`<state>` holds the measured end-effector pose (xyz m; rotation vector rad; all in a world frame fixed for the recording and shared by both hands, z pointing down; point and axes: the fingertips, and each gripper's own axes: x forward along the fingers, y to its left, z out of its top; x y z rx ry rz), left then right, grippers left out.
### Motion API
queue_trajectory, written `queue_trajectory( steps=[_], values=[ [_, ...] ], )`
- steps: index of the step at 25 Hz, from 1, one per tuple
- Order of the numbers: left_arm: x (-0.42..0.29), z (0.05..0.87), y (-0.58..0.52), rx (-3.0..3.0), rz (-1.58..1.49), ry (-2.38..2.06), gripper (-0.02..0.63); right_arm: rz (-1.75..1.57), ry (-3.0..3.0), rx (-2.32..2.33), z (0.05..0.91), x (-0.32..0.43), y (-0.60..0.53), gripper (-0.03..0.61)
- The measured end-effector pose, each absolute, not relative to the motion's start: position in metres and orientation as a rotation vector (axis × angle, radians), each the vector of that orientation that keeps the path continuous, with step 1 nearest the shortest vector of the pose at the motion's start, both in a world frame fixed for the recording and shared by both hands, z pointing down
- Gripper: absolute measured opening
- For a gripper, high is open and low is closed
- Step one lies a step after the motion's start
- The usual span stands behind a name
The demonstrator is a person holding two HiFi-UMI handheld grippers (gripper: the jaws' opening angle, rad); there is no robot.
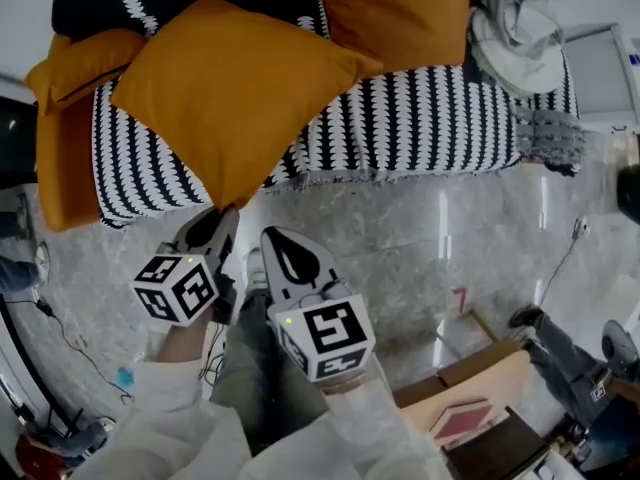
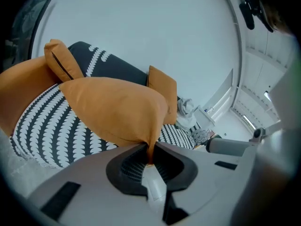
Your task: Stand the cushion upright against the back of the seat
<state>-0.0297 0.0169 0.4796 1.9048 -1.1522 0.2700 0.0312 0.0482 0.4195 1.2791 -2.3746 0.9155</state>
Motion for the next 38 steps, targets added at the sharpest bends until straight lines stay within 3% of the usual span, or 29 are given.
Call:
queue_trajectory(
  steps=[12, 38],
  values=[
    [-0.032, 0.393, -0.004, 1.983, 0.119, -1.162, 0.04, 0.856, -2.423, 1.413, 0.351, 0.049, 0.023, 0.012],
    [-0.075, 0.173, -0.011, 2.121, -0.085, -1.215, 0.04, 0.666, -2.621, 1.357, 0.168, 0.007, 0.013, 0.013]
  ],
)
